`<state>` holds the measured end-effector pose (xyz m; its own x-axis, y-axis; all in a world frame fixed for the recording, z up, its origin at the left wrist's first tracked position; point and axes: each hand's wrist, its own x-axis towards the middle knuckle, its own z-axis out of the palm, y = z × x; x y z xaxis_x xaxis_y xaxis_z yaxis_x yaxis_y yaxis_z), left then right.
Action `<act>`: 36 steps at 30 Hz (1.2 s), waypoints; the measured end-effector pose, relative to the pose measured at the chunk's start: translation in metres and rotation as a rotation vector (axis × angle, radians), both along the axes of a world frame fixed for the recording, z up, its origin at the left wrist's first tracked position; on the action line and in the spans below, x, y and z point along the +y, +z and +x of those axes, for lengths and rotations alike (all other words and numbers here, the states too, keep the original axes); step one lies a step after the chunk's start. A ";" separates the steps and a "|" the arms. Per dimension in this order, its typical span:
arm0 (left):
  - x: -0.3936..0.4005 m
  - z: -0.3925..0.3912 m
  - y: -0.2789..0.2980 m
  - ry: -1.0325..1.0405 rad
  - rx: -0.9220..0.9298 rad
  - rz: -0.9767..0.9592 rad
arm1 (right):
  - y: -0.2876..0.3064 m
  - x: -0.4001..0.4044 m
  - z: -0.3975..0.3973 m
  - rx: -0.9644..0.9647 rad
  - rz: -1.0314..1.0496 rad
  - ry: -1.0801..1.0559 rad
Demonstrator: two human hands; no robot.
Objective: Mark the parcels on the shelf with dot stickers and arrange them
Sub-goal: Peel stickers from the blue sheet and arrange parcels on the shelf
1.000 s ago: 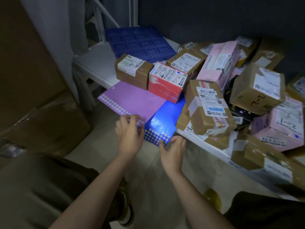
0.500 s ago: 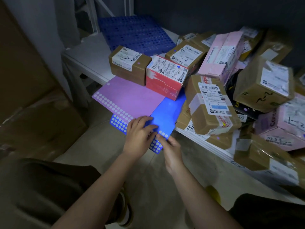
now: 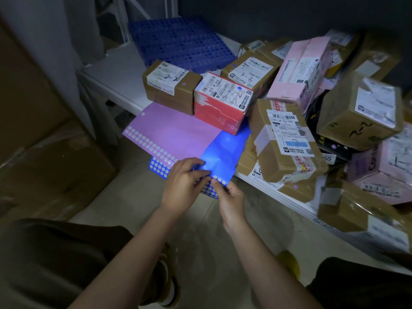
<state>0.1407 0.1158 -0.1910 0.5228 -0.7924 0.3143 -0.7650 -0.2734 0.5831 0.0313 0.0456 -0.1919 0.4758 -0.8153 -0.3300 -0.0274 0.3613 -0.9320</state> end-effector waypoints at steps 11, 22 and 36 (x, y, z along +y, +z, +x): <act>-0.002 -0.001 -0.003 0.033 -0.018 -0.052 | 0.001 0.001 -0.001 0.031 -0.048 0.011; -0.001 0.003 -0.004 -0.010 -0.187 -0.103 | 0.005 0.003 -0.003 0.038 -0.067 0.002; 0.000 0.008 -0.008 0.021 -0.186 -0.103 | 0.002 0.013 -0.001 -0.042 -0.039 -0.182</act>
<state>0.1483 0.1154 -0.1994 0.4646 -0.7403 0.4859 -0.8567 -0.2369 0.4582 0.0300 0.0586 -0.1895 0.3322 -0.9009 -0.2793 0.0738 0.3200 -0.9445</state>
